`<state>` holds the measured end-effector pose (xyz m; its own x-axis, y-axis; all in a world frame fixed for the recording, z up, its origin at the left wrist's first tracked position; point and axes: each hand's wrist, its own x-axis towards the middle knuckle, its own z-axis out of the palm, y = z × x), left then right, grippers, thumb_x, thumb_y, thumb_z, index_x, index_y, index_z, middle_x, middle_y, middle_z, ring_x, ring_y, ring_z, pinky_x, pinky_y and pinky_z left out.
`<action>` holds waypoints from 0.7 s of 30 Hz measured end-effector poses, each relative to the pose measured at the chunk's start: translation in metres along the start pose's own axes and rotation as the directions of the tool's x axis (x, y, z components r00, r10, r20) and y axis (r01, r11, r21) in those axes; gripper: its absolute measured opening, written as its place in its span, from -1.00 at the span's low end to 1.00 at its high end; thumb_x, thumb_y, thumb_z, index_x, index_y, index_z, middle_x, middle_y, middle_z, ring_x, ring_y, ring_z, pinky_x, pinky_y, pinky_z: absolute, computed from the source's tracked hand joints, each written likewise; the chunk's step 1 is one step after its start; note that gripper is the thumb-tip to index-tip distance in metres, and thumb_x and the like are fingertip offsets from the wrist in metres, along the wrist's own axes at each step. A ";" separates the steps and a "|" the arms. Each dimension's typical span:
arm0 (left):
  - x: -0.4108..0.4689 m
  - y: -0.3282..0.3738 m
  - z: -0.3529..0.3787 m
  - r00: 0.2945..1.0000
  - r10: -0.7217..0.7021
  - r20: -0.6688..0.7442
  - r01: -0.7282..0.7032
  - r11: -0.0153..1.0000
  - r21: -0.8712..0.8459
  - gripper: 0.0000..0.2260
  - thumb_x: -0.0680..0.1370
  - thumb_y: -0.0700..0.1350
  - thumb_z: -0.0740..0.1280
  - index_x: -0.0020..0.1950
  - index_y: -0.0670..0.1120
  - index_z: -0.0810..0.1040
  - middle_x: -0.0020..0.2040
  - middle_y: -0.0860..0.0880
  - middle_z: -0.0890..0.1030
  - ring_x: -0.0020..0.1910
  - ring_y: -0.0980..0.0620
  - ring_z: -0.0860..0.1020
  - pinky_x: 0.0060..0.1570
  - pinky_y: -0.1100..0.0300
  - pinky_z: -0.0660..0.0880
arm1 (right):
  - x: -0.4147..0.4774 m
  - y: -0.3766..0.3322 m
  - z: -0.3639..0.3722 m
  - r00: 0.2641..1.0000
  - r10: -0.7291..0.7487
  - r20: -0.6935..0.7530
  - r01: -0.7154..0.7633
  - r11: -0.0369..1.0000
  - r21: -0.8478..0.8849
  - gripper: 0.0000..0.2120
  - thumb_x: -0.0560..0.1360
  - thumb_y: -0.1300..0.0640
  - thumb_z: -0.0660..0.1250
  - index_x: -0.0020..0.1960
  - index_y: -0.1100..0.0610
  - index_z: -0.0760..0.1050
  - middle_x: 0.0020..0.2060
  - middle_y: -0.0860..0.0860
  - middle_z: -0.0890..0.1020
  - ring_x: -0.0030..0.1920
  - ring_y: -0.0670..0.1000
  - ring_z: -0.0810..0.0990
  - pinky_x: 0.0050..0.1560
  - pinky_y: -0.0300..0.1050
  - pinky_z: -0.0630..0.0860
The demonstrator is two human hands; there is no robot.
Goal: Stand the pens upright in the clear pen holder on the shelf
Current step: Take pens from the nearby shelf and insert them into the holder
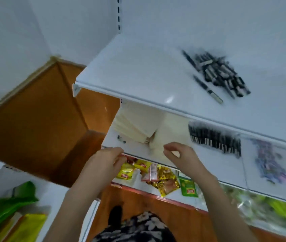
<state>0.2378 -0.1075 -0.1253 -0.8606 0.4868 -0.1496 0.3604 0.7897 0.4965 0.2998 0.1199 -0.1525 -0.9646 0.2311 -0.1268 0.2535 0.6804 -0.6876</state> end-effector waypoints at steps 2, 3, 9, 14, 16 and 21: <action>0.011 0.011 -0.005 0.991 0.129 0.041 -0.128 0.992 -0.023 -0.71 0.56 -0.02 0.24 0.25 -0.07 0.52 0.16 -0.06 0.60 0.13 -0.02 0.55 0.12 0.05 0.49 | -0.012 -0.004 -0.016 0.999 0.047 -0.021 -0.046 0.999 0.013 -0.78 0.52 0.06 0.27 0.11 0.08 0.55 0.00 -0.11 0.59 -0.01 -0.21 0.49 -0.11 -0.64 0.28; 0.016 0.018 -0.007 0.980 0.190 0.049 -0.188 0.981 -0.040 -0.71 0.56 -0.03 0.25 0.24 -0.06 0.53 0.16 -0.05 0.61 0.13 -0.01 0.55 0.12 0.06 0.48 | -0.019 -0.007 -0.025 0.998 0.062 -0.032 -0.061 0.998 0.024 -0.80 0.51 0.05 0.27 0.10 0.06 0.56 -0.01 -0.14 0.59 -0.02 -0.23 0.50 -0.09 -0.64 0.29; 0.034 0.075 -0.042 0.834 0.550 -0.043 -0.551 0.827 -0.106 -0.65 0.48 0.10 0.20 0.00 -0.09 0.65 -0.15 0.04 0.68 -0.16 0.12 0.58 -0.21 0.30 0.47 | -0.053 -0.041 -0.095 0.996 0.036 -0.080 -0.029 0.995 0.094 -0.84 0.46 0.02 0.31 0.02 -0.02 0.58 -0.09 -0.27 0.61 -0.05 -0.32 0.56 -0.05 -0.51 0.41; 0.069 0.123 -0.068 0.741 0.638 -0.211 -0.651 0.759 0.008 -0.61 0.49 0.10 0.16 0.03 -0.10 0.64 -0.15 0.00 0.69 -0.20 0.10 0.62 -0.14 0.15 0.53 | -0.043 -0.057 -0.159 0.967 -0.054 -0.248 0.065 0.997 0.038 -0.81 0.41 -0.05 0.30 -0.03 -0.04 0.58 -0.15 -0.13 0.67 -0.13 -0.16 0.61 -0.11 -0.38 0.48; 0.087 0.139 -0.072 0.759 0.606 -0.238 -0.619 0.785 0.022 -0.63 0.49 0.10 0.20 0.09 -0.10 0.62 -0.09 -0.04 0.69 -0.11 -0.03 0.63 -0.05 0.09 0.53 | -0.030 -0.053 -0.181 0.954 -0.090 -0.287 0.093 0.996 -0.005 -0.89 0.45 0.03 0.33 -0.04 -0.05 0.57 -0.16 -0.21 0.64 -0.12 -0.25 0.59 -0.10 -0.46 0.44; 0.142 0.163 -0.074 0.835 0.520 -0.182 -0.509 0.854 0.103 -0.71 0.56 0.00 0.24 0.19 -0.13 0.54 0.07 -0.11 0.62 0.07 -0.09 0.55 0.10 0.02 0.45 | 0.015 -0.032 -0.217 0.951 -0.090 -0.297 0.045 0.987 -0.155 -0.91 0.48 0.12 0.32 -0.06 0.08 0.58 -0.20 -0.15 0.61 -0.16 -0.24 0.55 -0.14 -0.53 0.39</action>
<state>0.1482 0.0630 -0.0024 -0.5966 0.7489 0.2886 0.7832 0.4649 0.4128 0.2927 0.2527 0.0227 -0.9183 0.3650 0.1534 0.2182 0.7898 -0.5732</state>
